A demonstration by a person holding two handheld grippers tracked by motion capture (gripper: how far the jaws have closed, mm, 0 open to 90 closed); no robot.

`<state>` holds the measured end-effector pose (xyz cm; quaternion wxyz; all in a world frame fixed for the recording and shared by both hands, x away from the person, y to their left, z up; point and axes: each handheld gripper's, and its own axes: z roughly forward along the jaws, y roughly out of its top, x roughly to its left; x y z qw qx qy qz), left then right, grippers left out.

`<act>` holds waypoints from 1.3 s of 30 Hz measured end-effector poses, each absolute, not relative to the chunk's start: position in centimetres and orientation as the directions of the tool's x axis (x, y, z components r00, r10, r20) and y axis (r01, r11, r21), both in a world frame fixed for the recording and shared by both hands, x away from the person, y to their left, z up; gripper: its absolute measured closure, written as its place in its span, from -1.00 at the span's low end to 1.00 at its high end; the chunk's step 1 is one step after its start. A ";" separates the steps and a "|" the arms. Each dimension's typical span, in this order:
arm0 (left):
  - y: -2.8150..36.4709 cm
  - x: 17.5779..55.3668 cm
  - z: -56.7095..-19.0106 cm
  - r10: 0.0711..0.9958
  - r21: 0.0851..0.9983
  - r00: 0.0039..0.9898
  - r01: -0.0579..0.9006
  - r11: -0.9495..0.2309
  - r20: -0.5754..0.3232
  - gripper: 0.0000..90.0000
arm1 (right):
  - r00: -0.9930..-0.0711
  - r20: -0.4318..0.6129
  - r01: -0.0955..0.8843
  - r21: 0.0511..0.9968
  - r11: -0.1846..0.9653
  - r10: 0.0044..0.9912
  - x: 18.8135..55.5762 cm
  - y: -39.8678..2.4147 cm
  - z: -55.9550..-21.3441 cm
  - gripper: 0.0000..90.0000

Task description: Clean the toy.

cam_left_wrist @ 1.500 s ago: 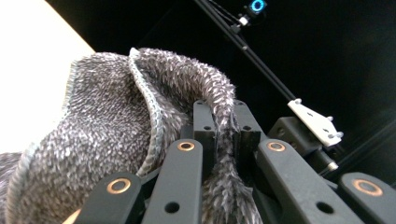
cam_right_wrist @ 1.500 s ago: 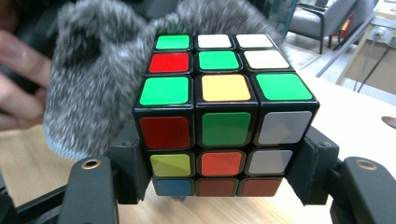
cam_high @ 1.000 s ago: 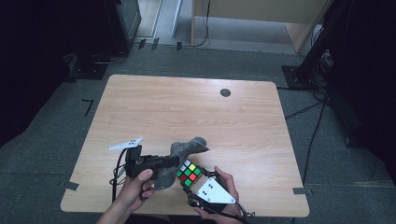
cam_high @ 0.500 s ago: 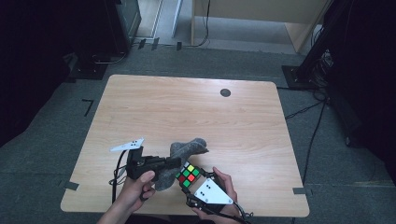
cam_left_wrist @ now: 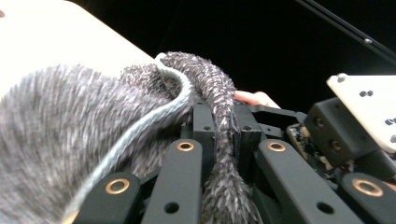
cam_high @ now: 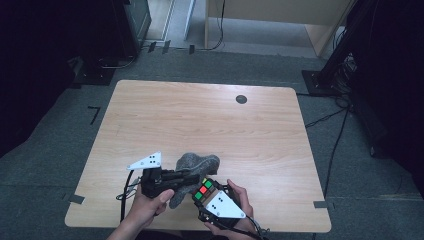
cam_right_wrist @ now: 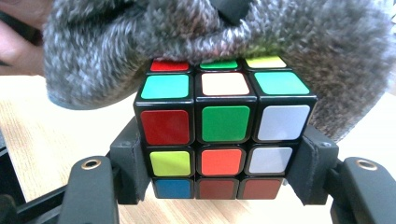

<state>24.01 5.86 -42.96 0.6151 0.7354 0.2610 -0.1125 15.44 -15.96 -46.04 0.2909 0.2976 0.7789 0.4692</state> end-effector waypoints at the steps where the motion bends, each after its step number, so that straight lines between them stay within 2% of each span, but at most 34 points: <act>1: 5.6 23.8 -42.9 0.253 0.853 0.846 0.508 -0.119 -0.469 0.88 | -0.653 -0.174 0.192 0.903 0.384 0.737 15.5 -15.9 -46.1 -0.24; 6: 4.1 22.5 -42.7 0.188 0.877 0.891 0.445 -0.183 -0.413 0.86 | -0.654 -0.173 0.201 0.899 0.389 0.737 15.6 -15.7 -46.3 -0.24; 8: 4.3 22.7 -42.6 0.180 0.874 0.889 0.452 -0.181 -0.422 0.86 | -0.653 -0.174 0.199 0.900 0.389 0.737 15.6 -15.8 -46.2 -0.24; 13: 6.0 23.9 -42.7 0.268 0.865 0.858 0.483 -0.133 -0.438 0.88 | -0.641 -0.164 0.205 0.905 0.374 0.750 15.5 -16.0 -45.9 -0.24; 15: 6.1 23.8 -42.7 0.265 0.863 0.855 0.489 -0.126 -0.445 0.88 | -0.643 -0.168 0.200 0.905 0.375 0.747 15.5 -16.0 -45.9 -0.24; 20: 4.1 22.2 -42.5 0.218 0.883 0.896 0.428 -0.191 -0.387 0.88 | -0.645 -0.167 0.204 0.903 0.378 0.746 15.6 -15.9 -46.0 -0.24; 26: 5.7 23.5 -42.8 0.329 0.873 0.858 0.462 -0.157 -0.395 0.89 | -0.638 -0.161 0.221 0.899 0.379 0.753 15.7 -16.1 -46.2 -0.24; 29: 5.5 23.2 -42.8 0.317 0.875 0.862 0.459 -0.157 -0.395 0.89 | -0.641 -0.157 0.220 0.900 0.376 0.751 15.7 -16.0 -46.2 -0.24; 32: 4.0 22.0 -42.7 0.261 0.889 0.895 0.415 -0.195 -0.361 0.89 | -0.644 -0.157 0.222 0.898 0.379 0.749 15.8 -15.9 -46.4 -0.24; 34: 3.3 21.5 -42.7 0.273 0.899 0.906 0.384 -0.212 -0.323 0.89 | -0.641 -0.161 0.225 0.895 0.385 0.750 15.8 -15.9 -46.4 -0.24; 36: 3.7 22.0 -42.7 0.282 0.892 0.897 0.404 -0.205 -0.341 0.89 | -0.636 -0.158 0.233 0.893 0.384 0.755 15.9 -16.0 -46.5 -0.24; 39: 5.1 23.0 -42.8 0.343 0.881 0.863 0.444 -0.167 -0.370 0.89 | -0.637 -0.154 0.232 0.896 0.379 0.756 15.8 -16.0 -46.4 -0.24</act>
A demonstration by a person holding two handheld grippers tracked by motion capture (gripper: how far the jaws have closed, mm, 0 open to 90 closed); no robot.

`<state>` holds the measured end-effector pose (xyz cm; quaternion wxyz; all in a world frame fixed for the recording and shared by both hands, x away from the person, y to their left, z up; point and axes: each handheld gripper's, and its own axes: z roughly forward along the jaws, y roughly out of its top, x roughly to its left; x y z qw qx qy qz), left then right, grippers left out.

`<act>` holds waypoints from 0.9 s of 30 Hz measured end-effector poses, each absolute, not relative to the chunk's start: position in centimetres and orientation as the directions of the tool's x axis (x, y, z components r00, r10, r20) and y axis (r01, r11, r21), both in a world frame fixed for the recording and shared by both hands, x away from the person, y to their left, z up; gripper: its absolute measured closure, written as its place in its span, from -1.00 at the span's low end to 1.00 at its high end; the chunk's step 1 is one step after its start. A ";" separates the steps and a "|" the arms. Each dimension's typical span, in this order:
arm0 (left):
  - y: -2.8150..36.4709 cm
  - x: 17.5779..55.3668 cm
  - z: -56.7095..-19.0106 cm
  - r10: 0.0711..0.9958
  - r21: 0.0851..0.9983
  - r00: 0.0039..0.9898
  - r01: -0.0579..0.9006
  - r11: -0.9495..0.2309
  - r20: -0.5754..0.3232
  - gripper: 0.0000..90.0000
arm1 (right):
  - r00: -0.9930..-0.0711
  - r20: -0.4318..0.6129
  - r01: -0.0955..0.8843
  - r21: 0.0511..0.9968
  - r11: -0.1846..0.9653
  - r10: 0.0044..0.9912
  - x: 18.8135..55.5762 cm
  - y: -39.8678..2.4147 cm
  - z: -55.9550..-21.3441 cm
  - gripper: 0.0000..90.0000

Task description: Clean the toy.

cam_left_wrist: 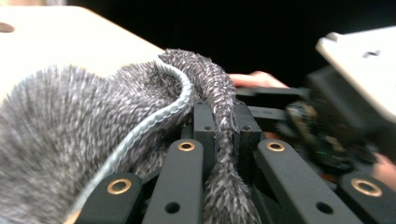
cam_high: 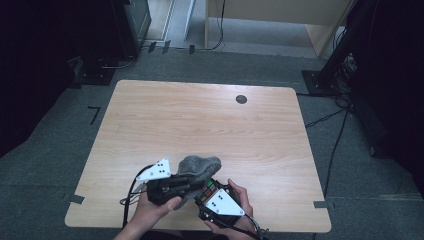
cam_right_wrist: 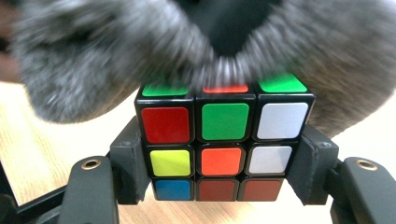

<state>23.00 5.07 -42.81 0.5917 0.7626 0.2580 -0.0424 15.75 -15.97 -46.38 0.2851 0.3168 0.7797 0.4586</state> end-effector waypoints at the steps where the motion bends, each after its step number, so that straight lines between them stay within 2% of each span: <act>1: 5.4 23.2 -42.8 0.354 0.878 0.855 0.453 -0.156 -0.379 0.89 | -0.638 -0.153 0.230 0.898 0.376 0.754 15.7 -16.0 -46.3 -0.24; 7: 3.9 21.9 -42.4 0.258 0.897 0.900 0.402 -0.185 -0.350 0.89 | -0.631 -0.150 0.222 0.905 0.363 0.761 15.8 -15.8 -46.2 -0.24; 14: 5.4 23.2 -42.6 0.344 0.885 0.861 0.443 -0.143 -0.376 0.89 | -0.625 -0.151 0.223 0.906 0.360 0.766 15.6 -16.1 -46.0 -0.24; 17: 4.9 22.8 -42.6 0.334 0.889 0.870 0.431 -0.154 -0.364 0.89 | -0.625 -0.153 0.223 0.905 0.362 0.766 15.7 -16.0 -46.1 -0.24; 19: 4.1 22.0 -42.4 0.293 0.903 0.896 0.393 -0.172 -0.334 0.88 | -0.616 -0.149 0.225 0.907 0.355 0.773 15.7 -16.1 -46.1 -0.24; 22: 3.7 21.6 -42.1 0.308 0.914 0.904 0.363 -0.183 -0.297 0.88 | -0.606 -0.151 0.225 0.909 0.350 0.781 15.8 -16.2 -45.9 -0.24; 27: 5.4 23.1 -42.5 0.434 0.903 0.851 0.398 -0.162 -0.297 0.88 | -0.593 -0.151 0.235 0.907 0.350 0.791 15.7 -16.2 -45.9 -0.24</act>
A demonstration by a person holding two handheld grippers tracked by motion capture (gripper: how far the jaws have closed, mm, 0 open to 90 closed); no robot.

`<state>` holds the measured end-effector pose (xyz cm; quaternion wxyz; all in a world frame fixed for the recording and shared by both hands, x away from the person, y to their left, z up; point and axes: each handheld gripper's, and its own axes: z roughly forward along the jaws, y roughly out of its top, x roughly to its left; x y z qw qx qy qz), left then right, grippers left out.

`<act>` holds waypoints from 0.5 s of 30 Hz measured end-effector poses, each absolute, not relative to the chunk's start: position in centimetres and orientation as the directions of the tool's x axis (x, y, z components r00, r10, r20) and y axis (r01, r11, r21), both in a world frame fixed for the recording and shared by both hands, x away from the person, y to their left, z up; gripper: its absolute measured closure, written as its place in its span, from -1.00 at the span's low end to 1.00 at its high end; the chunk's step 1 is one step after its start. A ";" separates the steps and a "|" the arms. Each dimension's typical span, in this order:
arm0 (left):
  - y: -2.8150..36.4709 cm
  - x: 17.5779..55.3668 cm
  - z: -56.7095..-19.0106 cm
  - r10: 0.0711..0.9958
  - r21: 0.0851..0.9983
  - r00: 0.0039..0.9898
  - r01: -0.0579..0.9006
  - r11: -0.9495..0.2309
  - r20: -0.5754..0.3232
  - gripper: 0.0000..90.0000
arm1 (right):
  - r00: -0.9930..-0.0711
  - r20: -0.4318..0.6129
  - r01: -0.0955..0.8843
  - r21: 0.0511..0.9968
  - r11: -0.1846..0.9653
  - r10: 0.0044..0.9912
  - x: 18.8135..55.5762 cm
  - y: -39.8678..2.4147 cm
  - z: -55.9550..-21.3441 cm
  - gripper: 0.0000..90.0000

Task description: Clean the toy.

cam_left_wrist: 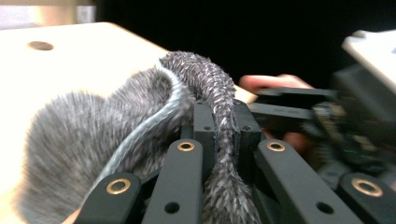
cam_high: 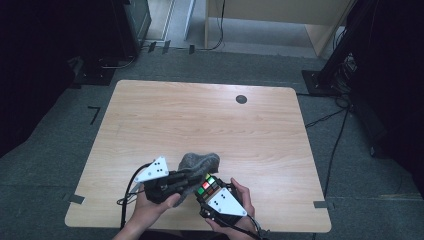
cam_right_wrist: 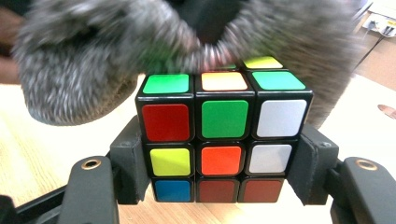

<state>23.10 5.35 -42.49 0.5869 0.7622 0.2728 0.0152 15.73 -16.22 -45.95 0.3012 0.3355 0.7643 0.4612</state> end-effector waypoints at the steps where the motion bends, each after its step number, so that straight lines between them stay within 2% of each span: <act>1: 5.7 23.3 -42.5 0.453 0.898 0.837 0.413 -0.151 -0.308 0.88 | -0.591 -0.151 0.235 0.907 0.349 0.792 15.7 -16.2 -45.9 -0.24; 4: 5.8 23.2 -42.4 0.416 0.900 0.849 0.413 -0.139 -0.325 0.88 | -0.594 -0.145 0.228 0.913 0.338 0.791 15.7 -16.2 -45.9 -0.24; 8: 4.7 22.3 -41.8 0.329 0.920 0.902 0.351 -0.175 -0.281 0.87 | -0.593 -0.141 0.230 0.914 0.335 0.793 15.9 -16.1 -46.0 -0.24; 10: 5.1 22.8 -41.9 0.363 0.917 0.887 0.363 -0.165 -0.286 0.87 | -0.590 -0.129 0.229 0.920 0.319 0.797 15.9 -16.2 -45.8 -0.24; 12: 6.3 24.0 -42.3 0.438 0.905 0.843 0.404 -0.131 -0.313 0.87 | -0.586 -0.136 0.220 0.922 0.319 0.799 15.8 -16.5 -45.7 -0.24; 15: 7.6 25.2 -43.2 0.548 0.902 0.792 0.407 -0.145 -0.270 0.88 | -0.573 -0.123 0.222 0.928 0.298 0.811 15.8 -17.0 -45.6 -0.24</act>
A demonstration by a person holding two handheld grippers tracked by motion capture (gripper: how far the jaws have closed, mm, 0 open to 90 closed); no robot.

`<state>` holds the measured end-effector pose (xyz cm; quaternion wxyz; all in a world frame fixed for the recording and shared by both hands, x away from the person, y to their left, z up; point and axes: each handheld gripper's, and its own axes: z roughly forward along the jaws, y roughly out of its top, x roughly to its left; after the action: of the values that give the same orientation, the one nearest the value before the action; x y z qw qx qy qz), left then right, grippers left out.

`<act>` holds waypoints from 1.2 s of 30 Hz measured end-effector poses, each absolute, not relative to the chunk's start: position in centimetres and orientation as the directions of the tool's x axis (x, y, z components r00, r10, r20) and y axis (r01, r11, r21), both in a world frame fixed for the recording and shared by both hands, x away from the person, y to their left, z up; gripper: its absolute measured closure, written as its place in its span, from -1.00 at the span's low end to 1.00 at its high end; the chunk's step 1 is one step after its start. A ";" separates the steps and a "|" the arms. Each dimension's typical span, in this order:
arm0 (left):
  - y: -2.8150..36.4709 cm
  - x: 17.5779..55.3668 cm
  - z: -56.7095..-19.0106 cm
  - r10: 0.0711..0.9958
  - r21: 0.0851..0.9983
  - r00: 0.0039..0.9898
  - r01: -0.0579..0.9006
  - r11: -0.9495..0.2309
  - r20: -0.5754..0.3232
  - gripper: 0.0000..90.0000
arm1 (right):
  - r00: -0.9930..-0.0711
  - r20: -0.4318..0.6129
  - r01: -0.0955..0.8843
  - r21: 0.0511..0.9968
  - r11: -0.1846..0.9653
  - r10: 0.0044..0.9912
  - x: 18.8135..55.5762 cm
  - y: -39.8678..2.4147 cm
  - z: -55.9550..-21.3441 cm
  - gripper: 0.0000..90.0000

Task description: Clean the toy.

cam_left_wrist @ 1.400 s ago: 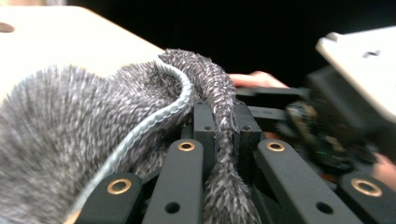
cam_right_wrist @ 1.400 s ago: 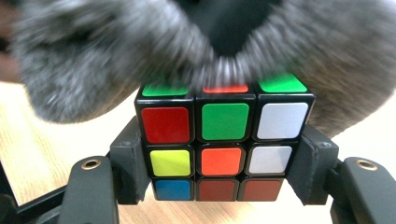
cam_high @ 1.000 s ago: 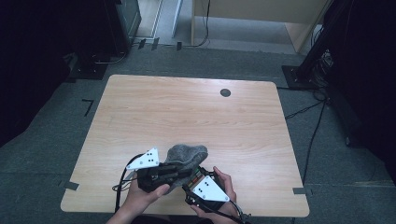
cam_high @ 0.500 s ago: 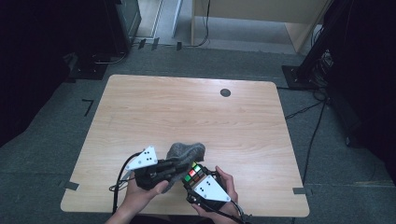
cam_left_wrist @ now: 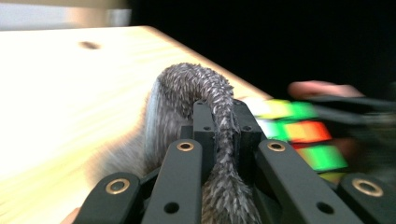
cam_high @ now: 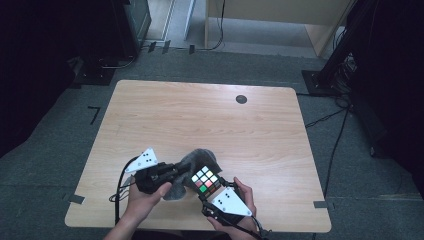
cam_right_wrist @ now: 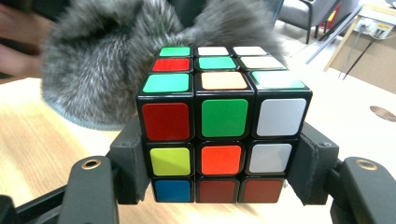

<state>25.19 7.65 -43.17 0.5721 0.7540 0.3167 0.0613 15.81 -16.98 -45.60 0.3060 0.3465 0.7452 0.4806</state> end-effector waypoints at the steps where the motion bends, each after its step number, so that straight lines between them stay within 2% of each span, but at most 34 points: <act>1: 7.9 25.5 -43.5 0.564 0.904 0.785 0.402 -0.146 -0.258 0.87 | -0.568 -0.118 0.222 0.931 0.289 0.814 15.9 -17.2 -45.5 -0.24; 5: 8.3 26.6 -44.7 0.580 0.900 0.776 0.406 -0.159 -0.248 0.83 | -0.548 -0.097 0.230 0.937 0.261 0.831 16.2 -17.8 -45.3 -0.24; 7: 8.0 27.1 -45.5 0.590 0.882 0.766 0.434 -0.181 -0.256 0.73 | -0.538 -0.086 0.239 0.938 0.249 0.839 16.3 -18.1 -45.3 -0.24; 15: 8.1 26.4 -44.3 0.586 0.888 0.749 0.447 -0.103 -0.309 -0.02 | -0.532 -0.091 0.246 0.935 0.257 0.842 16.5 -18.1 -45.5 -0.24; 18: 7.8 25.7 -43.0 0.592 0.901 0.748 0.427 -0.082 -0.300 -0.33 | -0.531 -0.092 0.246 0.934 0.258 0.842 16.5 -18.0 -45.6 -0.24; 20: 7.8 25.2 -42.1 0.603 0.908 0.744 0.413 -0.074 -0.289 -0.44 | -0.531 -0.093 0.244 0.935 0.258 0.842 16.5 -18.0 -45.6 -0.24; 25: 7.0 24.2 -40.9 0.549 0.910 0.779 0.408 -0.075 -0.304 -0.47 | -0.527 -0.090 0.243 0.937 0.251 0.845 16.5 -18.0 -45.5 -0.24; 34: 3.0 22.7 -41.7 0.478 0.867 0.832 0.435 -0.245 -0.282 -0.61 | -0.550 -0.113 0.231 0.932 0.281 0.827 16.2 -16.7 -45.7 -0.24; 36: 2.4 22.5 -41.9 0.487 0.854 0.832 0.438 -0.280 -0.267 -0.62 | -0.552 -0.123 0.222 0.932 0.287 0.825 16.3 -16.5 -45.7 -0.24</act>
<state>22.47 2.35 -41.88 0.5259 0.7996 0.2892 0.0231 16.26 -16.54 -45.68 0.3138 0.3546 0.7382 0.4805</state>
